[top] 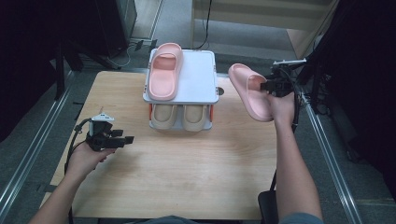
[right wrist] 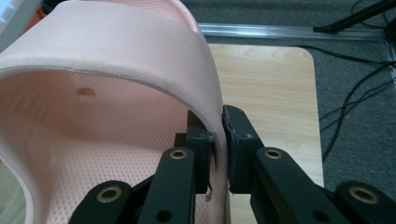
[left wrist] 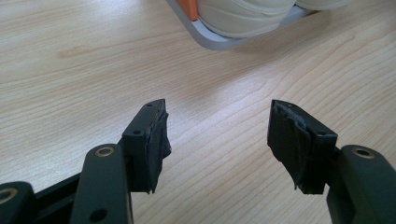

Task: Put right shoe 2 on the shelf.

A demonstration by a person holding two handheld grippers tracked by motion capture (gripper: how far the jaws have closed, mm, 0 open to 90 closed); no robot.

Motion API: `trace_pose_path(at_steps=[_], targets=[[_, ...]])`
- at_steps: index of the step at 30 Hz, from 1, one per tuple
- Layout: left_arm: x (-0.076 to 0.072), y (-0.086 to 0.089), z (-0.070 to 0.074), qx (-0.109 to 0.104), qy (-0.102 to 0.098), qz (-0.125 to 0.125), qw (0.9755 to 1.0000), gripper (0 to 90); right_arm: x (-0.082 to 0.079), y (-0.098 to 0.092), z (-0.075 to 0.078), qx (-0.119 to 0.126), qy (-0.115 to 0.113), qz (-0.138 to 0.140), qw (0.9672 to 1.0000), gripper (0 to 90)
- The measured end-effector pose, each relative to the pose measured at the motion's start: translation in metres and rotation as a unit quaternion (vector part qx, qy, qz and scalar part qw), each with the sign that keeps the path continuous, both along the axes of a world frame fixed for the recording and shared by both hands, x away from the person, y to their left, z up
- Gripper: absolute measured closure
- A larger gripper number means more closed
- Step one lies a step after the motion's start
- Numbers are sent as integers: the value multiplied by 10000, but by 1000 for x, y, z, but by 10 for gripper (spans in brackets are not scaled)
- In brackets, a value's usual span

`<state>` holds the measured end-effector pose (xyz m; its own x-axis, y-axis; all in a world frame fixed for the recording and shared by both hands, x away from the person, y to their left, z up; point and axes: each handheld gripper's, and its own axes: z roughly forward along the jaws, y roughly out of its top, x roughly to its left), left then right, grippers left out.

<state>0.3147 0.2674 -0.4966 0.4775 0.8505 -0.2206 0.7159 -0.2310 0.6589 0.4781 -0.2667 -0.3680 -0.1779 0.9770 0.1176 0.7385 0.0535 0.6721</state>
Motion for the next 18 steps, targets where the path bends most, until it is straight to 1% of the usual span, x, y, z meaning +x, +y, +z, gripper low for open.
trace_pose_path(at_steps=[5,7,9,11,14,16,18], targets=[[1,-3,0,16,3,-45,10000,382,3,7,20,-81,-74,61,9999,824],[1,-3,0,-8,30,-51,10000,384,5,13,29,-76,-117,96,9999,823],[1,-4,0,-109,64,-58,9999,388,7,17,36,-78,-154,132,9998,822],[1,-6,0,-138,52,-84,9999,388,11,26,44,-97,-168,170,9997,822],[1,-9,0,-108,40,-120,9999,387,16,39,51,-148,-195,265,9993,822],[1,-10,0,-29,4,-153,9999,388,20,48,53,-201,-218,304,9991,821],[1,-9,0,-63,25,-182,9998,399,24,57,54,-182,-209,291,9992,821]])
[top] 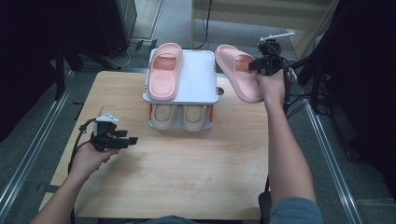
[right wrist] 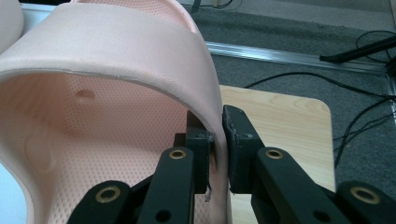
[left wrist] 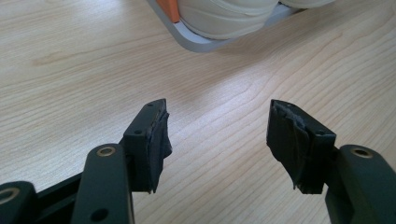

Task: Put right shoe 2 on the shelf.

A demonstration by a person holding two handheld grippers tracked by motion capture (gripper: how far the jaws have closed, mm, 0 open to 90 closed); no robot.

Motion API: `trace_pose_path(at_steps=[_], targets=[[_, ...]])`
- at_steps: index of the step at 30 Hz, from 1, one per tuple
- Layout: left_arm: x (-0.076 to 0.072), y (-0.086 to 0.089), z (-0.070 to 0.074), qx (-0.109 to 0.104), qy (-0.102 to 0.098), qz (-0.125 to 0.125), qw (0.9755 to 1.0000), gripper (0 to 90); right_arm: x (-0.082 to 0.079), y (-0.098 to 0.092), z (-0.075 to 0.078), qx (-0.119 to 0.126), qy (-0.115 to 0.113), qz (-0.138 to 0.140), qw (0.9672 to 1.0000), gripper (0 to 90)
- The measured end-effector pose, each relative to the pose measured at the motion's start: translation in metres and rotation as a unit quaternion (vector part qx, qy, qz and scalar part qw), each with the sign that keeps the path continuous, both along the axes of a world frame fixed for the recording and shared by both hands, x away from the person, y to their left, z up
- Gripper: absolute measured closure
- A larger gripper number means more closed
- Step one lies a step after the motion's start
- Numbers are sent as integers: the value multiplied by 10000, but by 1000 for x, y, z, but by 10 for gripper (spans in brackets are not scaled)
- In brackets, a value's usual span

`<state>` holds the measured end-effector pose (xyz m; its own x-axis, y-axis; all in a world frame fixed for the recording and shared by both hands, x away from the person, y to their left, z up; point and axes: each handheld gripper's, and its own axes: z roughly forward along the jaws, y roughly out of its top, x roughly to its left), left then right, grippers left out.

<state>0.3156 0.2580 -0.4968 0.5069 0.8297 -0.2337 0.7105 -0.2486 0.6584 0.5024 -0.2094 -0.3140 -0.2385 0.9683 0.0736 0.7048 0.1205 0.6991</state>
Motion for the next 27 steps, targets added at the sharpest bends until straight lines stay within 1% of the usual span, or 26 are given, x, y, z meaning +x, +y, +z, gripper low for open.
trace_pose_path(at_steps=[1,2,5,9,11,13,15,16,21,24,27], targets=[[0,0,0,-39,16,-16,10000,407,3,4,0,14,15,12,10000,821],[-1,0,0,-45,-9,-20,10000,411,5,10,0,0,22,26,10000,821],[-1,1,1,-63,-42,-42,10000,415,11,26,-1,-90,-7,101,9999,821],[-1,2,2,-108,-68,-16,9999,413,20,46,-4,-143,80,137,9998,822],[-1,2,3,-119,-95,-19,9999,413,23,54,-5,-126,86,118,9998,821],[-1,3,3,-124,-75,-39,9999,412,26,61,-6,-32,43,100,9999,821],[-1,2,3,-123,-69,-49,9999,412,29,69,-8,-51,8,105,9999,821],[0,2,3,-120,-74,-53,9999,412,31,73,-8,-81,44,105,9999,821],[0,4,4,-113,-82,-65,9999,412,36,94,-13,-268,86,132,9995,817],[0,4,4,-108,-88,-65,9999,412,39,104,-17,-390,124,116,9991,813],[0,4,4,-113,-66,-63,9999,413,39,111,-19,-456,99,121,9988,799]])
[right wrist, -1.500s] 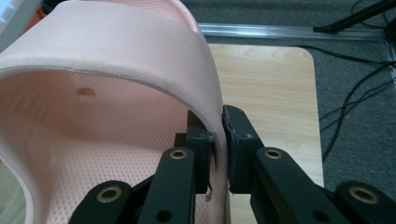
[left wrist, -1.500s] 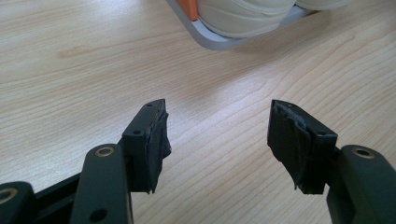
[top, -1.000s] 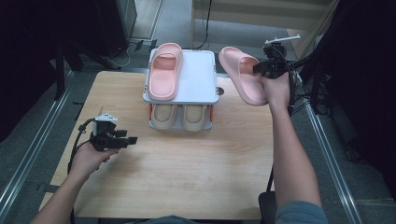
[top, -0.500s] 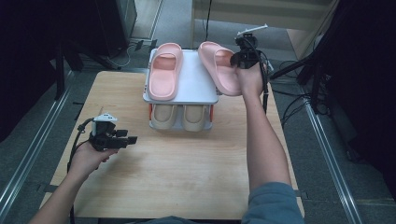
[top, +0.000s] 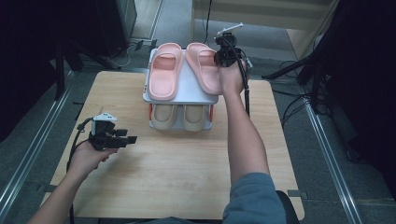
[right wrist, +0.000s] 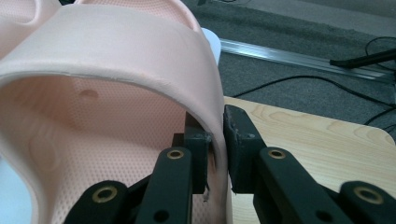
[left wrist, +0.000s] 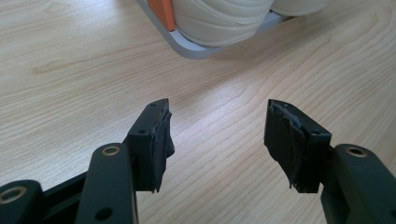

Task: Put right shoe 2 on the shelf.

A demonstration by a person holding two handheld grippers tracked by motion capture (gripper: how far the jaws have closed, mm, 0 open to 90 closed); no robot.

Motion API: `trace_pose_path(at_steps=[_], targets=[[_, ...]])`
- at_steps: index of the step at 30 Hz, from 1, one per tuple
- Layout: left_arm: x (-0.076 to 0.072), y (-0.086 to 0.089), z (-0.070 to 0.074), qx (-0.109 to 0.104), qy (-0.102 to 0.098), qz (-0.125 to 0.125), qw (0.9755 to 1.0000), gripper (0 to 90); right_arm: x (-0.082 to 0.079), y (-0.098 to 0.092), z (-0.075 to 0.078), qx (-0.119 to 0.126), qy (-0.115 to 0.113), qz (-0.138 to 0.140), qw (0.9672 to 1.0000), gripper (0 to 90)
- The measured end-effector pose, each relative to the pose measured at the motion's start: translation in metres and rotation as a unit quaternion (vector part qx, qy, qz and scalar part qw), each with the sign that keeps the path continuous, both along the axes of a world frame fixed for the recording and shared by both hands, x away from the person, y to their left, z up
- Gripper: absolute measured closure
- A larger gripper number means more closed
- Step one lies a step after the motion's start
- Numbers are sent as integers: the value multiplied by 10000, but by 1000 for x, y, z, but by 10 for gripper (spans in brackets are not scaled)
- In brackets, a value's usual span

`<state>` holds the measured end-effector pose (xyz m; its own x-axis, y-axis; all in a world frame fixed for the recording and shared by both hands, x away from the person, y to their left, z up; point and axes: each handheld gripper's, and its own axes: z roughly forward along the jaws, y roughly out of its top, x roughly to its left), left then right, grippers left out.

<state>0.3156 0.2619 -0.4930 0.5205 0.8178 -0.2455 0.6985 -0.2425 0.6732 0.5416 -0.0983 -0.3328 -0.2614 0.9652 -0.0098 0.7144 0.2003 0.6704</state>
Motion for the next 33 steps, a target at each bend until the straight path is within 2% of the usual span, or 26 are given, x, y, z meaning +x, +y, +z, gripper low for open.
trace_pose_path(at_steps=[9,13,19,23,30,33], targets=[[0,2,0,3,7,21,10000,413,-5,13,-1,-72,23,252,9997,766],[0,3,0,9,28,21,10000,413,-12,14,-2,80,53,387,9992,741],[0,3,-1,17,15,46,10000,412,-24,14,1,244,-117,619,9977,703],[1,2,-1,21,26,43,10000,412,-30,15,2,261,-156,690,9972,685],[2,0,-1,26,31,4,10000,412,-35,12,0,322,-85,714,9969,693],[4,-1,-1,50,26,-5,10000,412,-39,12,-2,465,-117,767,9959,696]])
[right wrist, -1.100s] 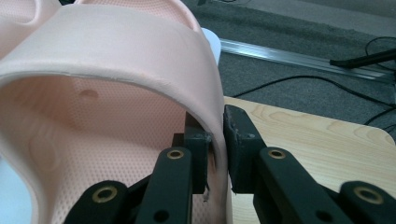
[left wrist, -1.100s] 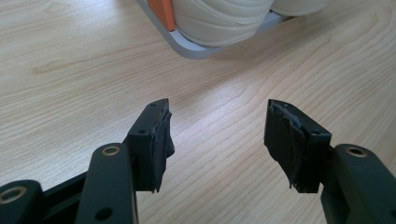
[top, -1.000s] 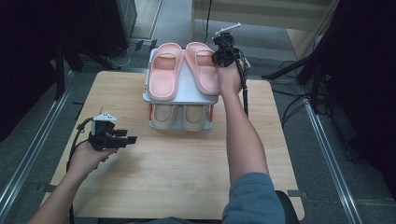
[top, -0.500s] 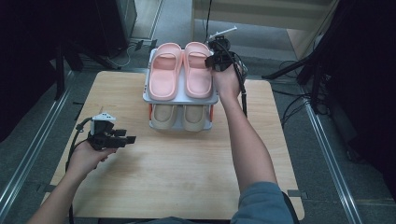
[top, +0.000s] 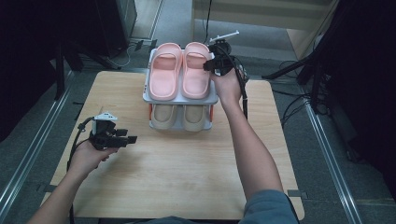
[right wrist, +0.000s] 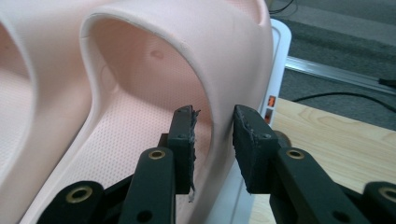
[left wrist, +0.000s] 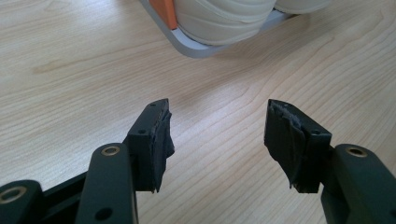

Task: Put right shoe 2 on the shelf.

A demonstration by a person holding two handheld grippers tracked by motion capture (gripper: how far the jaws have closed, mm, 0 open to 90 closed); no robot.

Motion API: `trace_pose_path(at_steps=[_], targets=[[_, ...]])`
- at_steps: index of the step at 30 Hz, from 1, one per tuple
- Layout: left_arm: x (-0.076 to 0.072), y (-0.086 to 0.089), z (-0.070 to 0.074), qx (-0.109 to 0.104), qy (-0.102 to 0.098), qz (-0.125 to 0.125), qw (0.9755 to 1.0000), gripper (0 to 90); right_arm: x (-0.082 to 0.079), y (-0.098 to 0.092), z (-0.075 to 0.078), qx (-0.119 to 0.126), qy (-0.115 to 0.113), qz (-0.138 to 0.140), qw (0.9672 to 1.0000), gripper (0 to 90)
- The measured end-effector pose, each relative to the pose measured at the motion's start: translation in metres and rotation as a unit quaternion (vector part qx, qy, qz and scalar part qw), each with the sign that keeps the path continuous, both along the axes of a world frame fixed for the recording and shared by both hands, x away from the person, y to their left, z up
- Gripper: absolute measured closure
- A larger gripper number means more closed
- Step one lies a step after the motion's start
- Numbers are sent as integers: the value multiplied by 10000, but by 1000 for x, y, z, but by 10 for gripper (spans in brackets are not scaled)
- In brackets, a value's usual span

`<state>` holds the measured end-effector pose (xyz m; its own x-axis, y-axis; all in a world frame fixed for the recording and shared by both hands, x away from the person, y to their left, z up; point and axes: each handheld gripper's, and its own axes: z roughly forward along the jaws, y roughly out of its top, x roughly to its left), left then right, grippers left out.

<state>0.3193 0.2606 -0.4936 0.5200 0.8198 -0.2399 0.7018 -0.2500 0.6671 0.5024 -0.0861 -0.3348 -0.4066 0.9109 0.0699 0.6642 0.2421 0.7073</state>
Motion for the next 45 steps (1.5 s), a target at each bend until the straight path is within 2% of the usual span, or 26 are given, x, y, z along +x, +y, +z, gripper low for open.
trace_pose_path(at_steps=[6,9,13,16,23,33,39,42,45], targets=[[5,-3,0,27,-22,-42,10000,411,-7,1,-3,69,-21,64,10000,691],[7,-5,1,47,-23,-96,9999,410,-10,-4,-3,278,-8,64,9996,705],[12,-6,1,44,-19,-95,9999,408,-14,-12,-5,497,-151,291,9982,685],[15,-7,1,48,-12,-122,9999,406,-20,-16,-6,508,-338,420,9973,677],[22,-11,1,13,-33,-149,9999,404,-36,-26,-7,594,-513,635,9949,664],[29,-15,1,38,13,-224,9997,402,-55,-45,-10,749,-554,905,9915,645],[33,-17,0,-18,-50,-220,9997,402,-65,-55,-12,861,-552,1040,9893,634],[34,-17,-1,-34,-86,-219,9997,402,-71,-60,-14,838,-564,1105,9887,626],[37,-18,0,44,11,-231,9997,401,-77,-64,-16,835,-581,1160,9880,619]])
